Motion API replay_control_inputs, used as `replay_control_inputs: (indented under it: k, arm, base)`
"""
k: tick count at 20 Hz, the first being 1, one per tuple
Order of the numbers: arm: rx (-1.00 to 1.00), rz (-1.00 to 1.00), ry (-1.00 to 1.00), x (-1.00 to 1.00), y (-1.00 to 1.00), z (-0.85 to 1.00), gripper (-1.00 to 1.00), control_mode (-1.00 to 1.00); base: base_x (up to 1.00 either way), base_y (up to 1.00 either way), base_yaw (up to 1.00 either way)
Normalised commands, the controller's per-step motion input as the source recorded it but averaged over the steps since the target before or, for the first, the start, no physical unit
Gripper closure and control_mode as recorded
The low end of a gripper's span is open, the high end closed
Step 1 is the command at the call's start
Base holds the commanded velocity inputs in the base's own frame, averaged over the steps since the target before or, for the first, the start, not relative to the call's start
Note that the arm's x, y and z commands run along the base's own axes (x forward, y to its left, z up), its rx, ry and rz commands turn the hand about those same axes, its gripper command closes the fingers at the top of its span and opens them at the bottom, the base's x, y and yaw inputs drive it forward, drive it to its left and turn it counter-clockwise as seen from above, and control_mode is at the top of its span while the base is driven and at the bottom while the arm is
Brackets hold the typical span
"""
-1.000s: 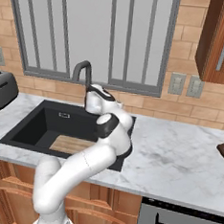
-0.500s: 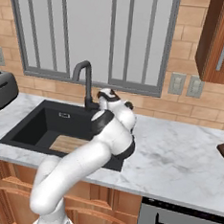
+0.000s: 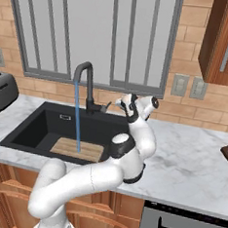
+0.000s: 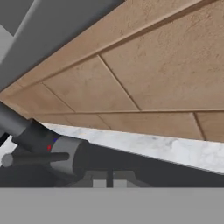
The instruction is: Turn on the sink faucet with hot water and rinse the cutting board for ten seconds, then turn off the faucet. Push the cutting board to reach the water if necessary.
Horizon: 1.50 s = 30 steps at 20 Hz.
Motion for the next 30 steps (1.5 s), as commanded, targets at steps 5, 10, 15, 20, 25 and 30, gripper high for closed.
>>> replay_control_inputs:
  k: [5,10,15,20,25,30]
  arm:
    - [0.0,-0.07,0.0,0.0,-0.04,0.13,1.0,-1.0]
    - [-0.01,-0.1,0.0,-0.02,0.25,0.06,1.0,-1.0]
    - [-0.02,-0.1,0.0,-0.07,0.32,0.03,1.0,-1.0]
    - [-0.04,-0.08,0.0,-0.08,0.3,0.0,1.0,-1.0]
    - [-0.01,-0.04,0.04,-0.12,0.17,0.11,1.0,-1.0]
    - [0.0,0.0,0.1,-0.02,0.0,0.3,1.0,-1.0]
  base:
    - [0.0,0.0,0.0]
    - [0.0,0.0,0.0]
    - [0.0,0.0,0.0]
    - [0.0,0.0,0.0]
    - [0.0,0.0,0.0]
    - [0.0,0.0,0.0]
